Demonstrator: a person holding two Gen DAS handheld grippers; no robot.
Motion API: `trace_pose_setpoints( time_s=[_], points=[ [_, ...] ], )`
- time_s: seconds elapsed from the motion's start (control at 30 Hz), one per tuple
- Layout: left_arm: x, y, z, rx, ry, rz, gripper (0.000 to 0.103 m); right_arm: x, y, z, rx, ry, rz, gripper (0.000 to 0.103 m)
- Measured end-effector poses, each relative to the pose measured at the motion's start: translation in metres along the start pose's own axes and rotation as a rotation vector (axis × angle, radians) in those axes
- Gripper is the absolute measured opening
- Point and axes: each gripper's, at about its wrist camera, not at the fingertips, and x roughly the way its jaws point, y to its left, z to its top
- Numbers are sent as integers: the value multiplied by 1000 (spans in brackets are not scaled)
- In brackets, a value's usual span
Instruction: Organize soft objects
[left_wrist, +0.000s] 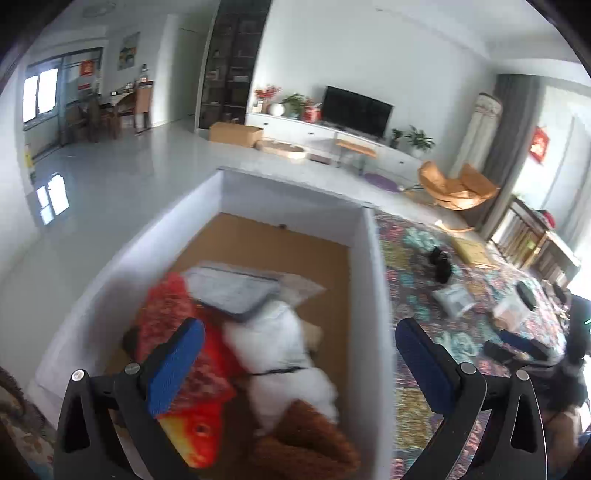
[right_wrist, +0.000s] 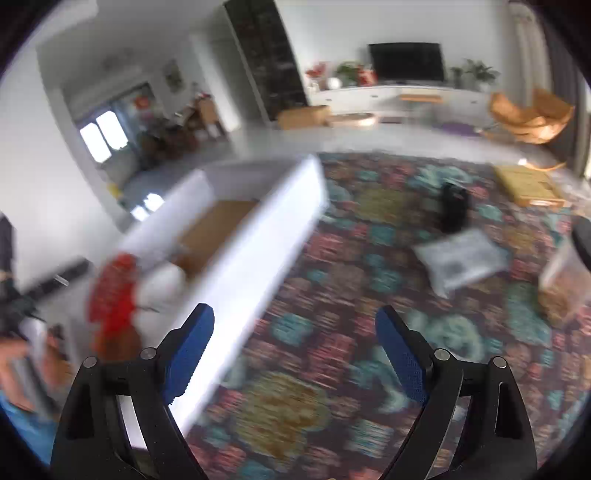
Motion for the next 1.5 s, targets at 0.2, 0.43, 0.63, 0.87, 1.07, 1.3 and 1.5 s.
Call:
trace_pose_setpoints(
  time_s=[0.2, 0.43, 0.63, 0.87, 1.07, 1.3, 1.5],
  points=[
    [38, -147, -50, 257, 153, -290, 103, -4, -106, -92, 115, 91, -379, 91],
    [147, -239, -114, 421, 295, -225, 103, -32, -163, -109, 275, 30, -562, 91],
    [189, -250, -120, 422, 303, -176, 103, -24, -183, -112, 328, 63, -533, 91],
    [192, -254, -130, 461, 290, -127, 103, -24, -185, -108, 329, 66, -528, 93],
    [193, -254, -131, 460, 290, -128, 103, -26, -184, -112, 329, 65, -526, 93],
    [193, -254, -130, 461, 290, -128, 103, -26, -184, -111, 330, 65, -526, 93],
    [193, -254, -130, 461, 289, -128, 103, -26, -184, -111, 330, 65, -526, 93]
  ],
)
